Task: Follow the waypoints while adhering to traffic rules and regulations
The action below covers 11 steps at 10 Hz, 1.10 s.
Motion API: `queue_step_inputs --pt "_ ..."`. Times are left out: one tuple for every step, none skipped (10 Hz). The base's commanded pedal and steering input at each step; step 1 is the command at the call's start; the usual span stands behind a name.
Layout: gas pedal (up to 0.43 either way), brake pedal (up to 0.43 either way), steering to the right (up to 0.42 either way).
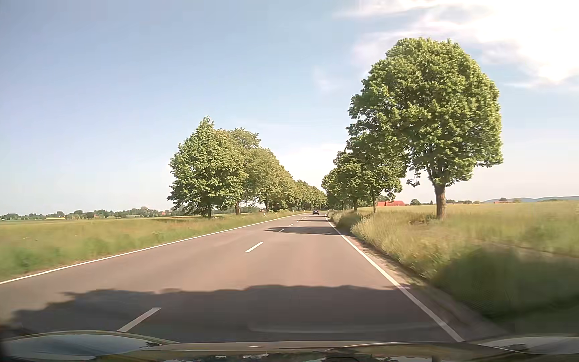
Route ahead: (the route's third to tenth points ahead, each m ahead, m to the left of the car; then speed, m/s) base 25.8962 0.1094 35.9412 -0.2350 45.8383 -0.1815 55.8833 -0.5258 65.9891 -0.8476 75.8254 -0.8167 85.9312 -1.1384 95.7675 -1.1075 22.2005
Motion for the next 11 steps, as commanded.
queue_step_inputs --pt "0.209 0.000 0.001" --pt "0.209 0.000 0.001" --pt "0.209 0.000 0.001" --pt "0.209 0.000 0.001" --pt "0.209 0.000 0.001" --pt "0.220 0.000 0.001" --pt "0.220 0.000 0.001" --pt "0.220 0.000 0.001" --pt "0.220 0.000 0.001" --pt "0.220 0.000 0.001" --pt "0.220 0.000 0.001"
